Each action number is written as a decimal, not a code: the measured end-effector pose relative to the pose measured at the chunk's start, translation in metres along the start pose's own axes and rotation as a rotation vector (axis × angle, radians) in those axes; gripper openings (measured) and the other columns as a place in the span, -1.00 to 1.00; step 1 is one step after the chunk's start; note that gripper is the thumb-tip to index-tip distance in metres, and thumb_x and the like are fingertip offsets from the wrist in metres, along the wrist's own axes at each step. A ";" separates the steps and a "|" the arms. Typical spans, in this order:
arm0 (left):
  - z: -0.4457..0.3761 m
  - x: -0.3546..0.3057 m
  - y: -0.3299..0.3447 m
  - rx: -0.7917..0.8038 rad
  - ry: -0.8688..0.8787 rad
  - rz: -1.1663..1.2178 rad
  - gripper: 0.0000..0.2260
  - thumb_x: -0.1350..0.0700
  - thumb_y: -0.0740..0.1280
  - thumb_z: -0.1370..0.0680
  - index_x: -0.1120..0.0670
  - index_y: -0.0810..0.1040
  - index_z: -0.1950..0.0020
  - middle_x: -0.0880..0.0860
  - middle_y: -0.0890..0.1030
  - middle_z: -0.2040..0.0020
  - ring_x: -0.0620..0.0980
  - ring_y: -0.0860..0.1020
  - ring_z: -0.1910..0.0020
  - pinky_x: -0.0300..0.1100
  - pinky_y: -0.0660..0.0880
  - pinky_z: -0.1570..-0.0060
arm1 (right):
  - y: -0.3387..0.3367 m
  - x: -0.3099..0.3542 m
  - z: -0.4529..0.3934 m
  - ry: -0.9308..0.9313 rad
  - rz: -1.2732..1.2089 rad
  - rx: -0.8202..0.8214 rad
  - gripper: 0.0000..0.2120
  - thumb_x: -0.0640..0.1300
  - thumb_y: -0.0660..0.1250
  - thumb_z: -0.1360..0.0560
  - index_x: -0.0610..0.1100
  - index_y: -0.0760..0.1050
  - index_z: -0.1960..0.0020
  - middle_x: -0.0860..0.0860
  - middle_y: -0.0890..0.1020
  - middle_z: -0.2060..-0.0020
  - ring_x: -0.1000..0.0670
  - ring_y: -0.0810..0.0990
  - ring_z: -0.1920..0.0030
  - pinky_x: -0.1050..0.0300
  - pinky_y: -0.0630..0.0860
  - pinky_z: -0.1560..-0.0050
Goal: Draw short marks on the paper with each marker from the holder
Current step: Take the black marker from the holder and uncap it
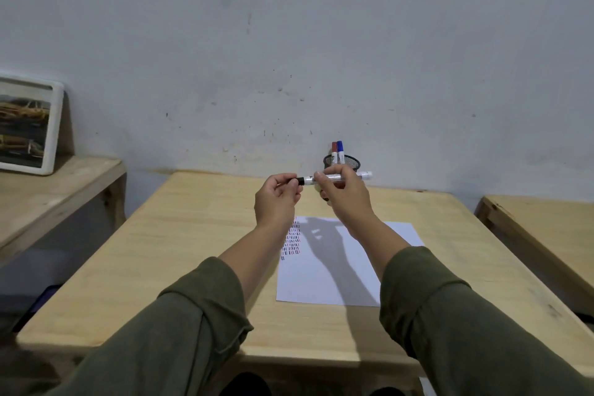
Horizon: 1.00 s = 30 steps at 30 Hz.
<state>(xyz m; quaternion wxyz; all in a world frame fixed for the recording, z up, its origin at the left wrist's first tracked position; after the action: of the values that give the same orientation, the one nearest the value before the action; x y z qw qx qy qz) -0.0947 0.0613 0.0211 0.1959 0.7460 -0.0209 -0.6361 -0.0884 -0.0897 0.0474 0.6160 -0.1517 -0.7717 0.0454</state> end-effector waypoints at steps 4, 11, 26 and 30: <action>0.001 -0.009 -0.006 0.044 0.132 -0.280 -0.84 0.18 0.26 -0.55 -0.04 0.59 0.06 -0.07 0.60 0.22 -0.07 0.57 0.13 -0.21 0.52 -0.01 | -0.001 0.000 0.004 -0.010 -0.115 0.022 -0.83 -0.14 0.39 -0.47 -0.18 0.48 0.01 -0.06 0.62 0.23 0.05 0.60 0.32 0.16 0.49 0.24; 0.012 -0.015 -0.003 0.095 0.299 -0.548 -0.83 0.22 0.24 -0.53 0.07 0.62 0.02 0.00 0.56 0.27 -0.07 0.49 0.23 -0.50 0.34 0.29 | -0.001 -0.003 0.010 -0.027 -0.128 0.058 -0.83 -0.19 0.41 -0.45 -0.18 0.43 0.07 -0.01 0.58 0.35 0.13 0.57 0.45 0.27 0.44 0.42; 0.008 -0.008 0.008 0.067 0.256 -0.689 -0.82 0.17 0.18 -0.57 0.13 0.58 0.02 0.00 0.56 0.23 -0.10 0.43 0.32 -0.53 0.31 0.37 | -0.002 0.001 0.009 -0.121 -0.066 0.007 -0.92 -0.24 0.31 -0.50 -0.08 0.50 0.06 -0.05 0.61 0.27 0.14 0.56 0.42 0.16 0.49 0.28; 0.009 -0.003 0.007 0.033 0.190 -0.590 -0.85 0.14 0.24 -0.55 0.11 0.59 0.04 0.01 0.61 0.22 -0.05 0.54 0.20 -0.57 0.33 0.34 | -0.002 -0.001 0.009 -0.066 -0.269 -0.106 -0.28 -0.31 0.32 -0.47 0.18 0.09 -0.45 -0.15 0.62 0.10 0.07 0.57 0.41 0.16 0.51 0.27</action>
<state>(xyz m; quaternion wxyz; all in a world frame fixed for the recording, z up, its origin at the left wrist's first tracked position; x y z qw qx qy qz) -0.1027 0.0532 0.0252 -0.0082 0.7793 0.2045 -0.5923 -0.0970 -0.0911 0.0450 0.5820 -0.0775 -0.8062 -0.0734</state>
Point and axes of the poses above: each hand's wrist, its own z-axis away from the middle knuckle, its own y-axis out of the palm, x = y × z, the point moved 8 cm from there along -z, towards the middle knuckle
